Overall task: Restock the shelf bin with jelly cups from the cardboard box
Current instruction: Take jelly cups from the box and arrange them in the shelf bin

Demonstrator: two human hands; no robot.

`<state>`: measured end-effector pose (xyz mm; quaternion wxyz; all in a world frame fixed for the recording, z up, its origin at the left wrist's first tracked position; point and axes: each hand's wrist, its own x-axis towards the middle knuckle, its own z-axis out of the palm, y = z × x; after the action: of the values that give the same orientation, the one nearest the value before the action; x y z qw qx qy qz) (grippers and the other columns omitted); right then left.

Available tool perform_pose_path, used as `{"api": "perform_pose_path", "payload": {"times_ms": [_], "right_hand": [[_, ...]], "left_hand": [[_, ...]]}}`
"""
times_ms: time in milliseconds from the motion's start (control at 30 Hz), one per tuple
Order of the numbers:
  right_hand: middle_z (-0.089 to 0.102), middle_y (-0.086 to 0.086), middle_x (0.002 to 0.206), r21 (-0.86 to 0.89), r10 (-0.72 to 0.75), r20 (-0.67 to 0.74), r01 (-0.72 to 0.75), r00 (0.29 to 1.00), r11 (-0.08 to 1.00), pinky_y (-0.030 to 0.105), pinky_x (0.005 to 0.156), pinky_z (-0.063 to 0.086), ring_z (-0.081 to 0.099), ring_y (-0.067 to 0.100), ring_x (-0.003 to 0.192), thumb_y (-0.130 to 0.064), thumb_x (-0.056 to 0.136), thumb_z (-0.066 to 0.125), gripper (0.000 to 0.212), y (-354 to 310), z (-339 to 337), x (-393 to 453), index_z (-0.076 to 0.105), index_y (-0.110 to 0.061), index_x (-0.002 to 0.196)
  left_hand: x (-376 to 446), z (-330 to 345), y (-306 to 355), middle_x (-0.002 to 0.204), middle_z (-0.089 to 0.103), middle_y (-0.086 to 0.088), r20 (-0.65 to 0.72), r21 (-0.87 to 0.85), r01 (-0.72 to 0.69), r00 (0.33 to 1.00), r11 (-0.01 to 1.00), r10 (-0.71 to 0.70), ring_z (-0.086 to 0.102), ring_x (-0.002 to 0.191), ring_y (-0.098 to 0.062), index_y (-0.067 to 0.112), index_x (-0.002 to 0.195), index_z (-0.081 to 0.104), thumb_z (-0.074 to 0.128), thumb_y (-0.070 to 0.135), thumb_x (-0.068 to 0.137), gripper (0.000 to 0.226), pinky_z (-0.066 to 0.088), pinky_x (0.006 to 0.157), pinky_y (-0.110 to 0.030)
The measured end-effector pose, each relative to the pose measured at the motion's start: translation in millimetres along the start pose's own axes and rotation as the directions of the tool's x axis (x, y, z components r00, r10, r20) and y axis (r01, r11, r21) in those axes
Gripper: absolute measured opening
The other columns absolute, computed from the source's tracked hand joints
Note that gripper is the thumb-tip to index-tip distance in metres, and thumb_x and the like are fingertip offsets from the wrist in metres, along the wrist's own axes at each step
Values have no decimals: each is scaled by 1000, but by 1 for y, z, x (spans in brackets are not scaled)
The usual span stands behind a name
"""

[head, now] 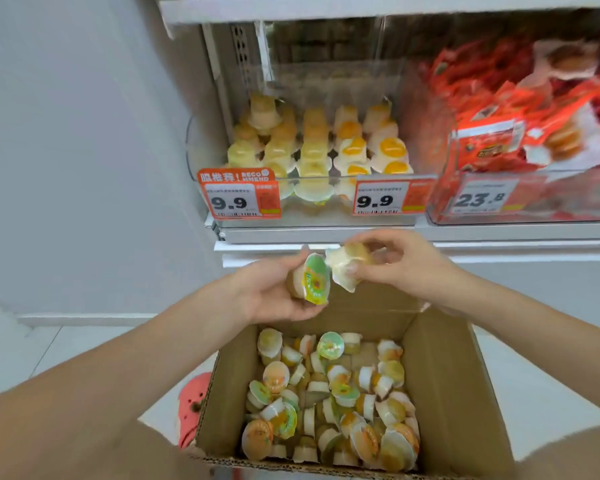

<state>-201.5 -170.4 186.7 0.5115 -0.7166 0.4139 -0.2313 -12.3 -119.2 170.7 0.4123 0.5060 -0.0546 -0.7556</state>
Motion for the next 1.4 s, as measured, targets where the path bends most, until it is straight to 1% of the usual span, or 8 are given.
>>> {"api": "perform_pose_path", "payload": {"times_ms": [133, 233, 567, 700, 867, 967, 1133, 1400], "right_hand": [[68, -10, 98, 55, -267, -19, 268, 963, 962, 20, 82, 53, 64, 4, 91, -11, 70, 81, 41, -32, -2, -18, 68, -23, 107], [68, -5, 105, 93, -296, -30, 297, 955, 950, 25, 86, 54, 63, 7, 100, -9, 72, 80, 45, -37, -1, -13, 67, -21, 113], [53, -20, 129, -100, -288, 138, 303, 948, 948, 18, 96, 46, 51, -1, 119, -27, 63, 86, 82, -30, -6, -1, 45, -39, 132], [58, -15, 121, -126, -355, 71, 361, 932, 924, 21, 88, 50, 56, 5, 109, -19, 67, 86, 69, -31, -2, 4, 53, -38, 125], [65, -15, 105, -121, -294, 62, 299, 954, 946, 19, 85, 50, 62, 7, 99, -41, 55, 84, 59, -33, 3, 8, 62, -38, 110], [68, -10, 97, 37, -205, -60, 207, 977, 978, 17, 77, 51, 64, 10, 91, -24, 61, 89, 52, -41, 10, 17, 65, -33, 105], [65, -12, 98, -189, -215, -241, 172, 946, 967, 7, 64, 45, 60, 2, 86, -34, 62, 87, 52, -97, 5, 85, 63, -26, 108], [46, 10, 141, -633, -156, -159, 21, 975, 774, 32, 95, 42, 46, 27, 128, -45, 69, 80, 96, -137, 20, 219, 34, -8, 144]], "left_hand": [[-35, 20, 1, 123, 61, -15, 322, -64, -246, 912, 967, 253, 58, 113, -27, 4, 125, 55, 55, 33, 90, 45, 46, 98, -38], [-43, 19, 6, 124, 61, -19, 489, -92, -347, 801, 933, 346, 60, 114, -29, 1, 116, 65, 80, 17, 70, 52, 45, 100, -40], [-33, 21, 12, 120, 61, -27, 372, -49, -302, 879, 952, 298, 61, 108, -42, 3, 99, 74, 93, 20, 47, 58, 56, 84, -45], [-34, 19, 14, 117, 63, -27, 406, -15, -253, 883, 967, 237, 64, 103, -42, 4, 99, 74, 92, 23, 48, 58, 60, 63, -34], [-43, 17, 16, 110, 68, -19, 326, 115, -244, 925, 963, 195, 70, 91, -32, 10, 107, 70, 79, 42, 66, 53, 60, 68, -38], [-48, 5, 33, 105, 72, -6, 118, 555, -340, 935, 759, 333, 70, 95, -24, 21, 112, 64, 47, 60, 86, 49, 57, 81, -43], [-46, -37, 75, 92, 64, 4, 12, 969, -196, 639, 148, 769, 61, 88, -12, 17, 95, 62, 62, 33, 89, 18, 45, 70, -19], [-44, -49, 97, 78, 67, 3, 41, 998, -69, 584, -1, 811, 64, 77, -18, 15, 78, 68, 64, 32, 82, 18, 56, 72, -36]]}}
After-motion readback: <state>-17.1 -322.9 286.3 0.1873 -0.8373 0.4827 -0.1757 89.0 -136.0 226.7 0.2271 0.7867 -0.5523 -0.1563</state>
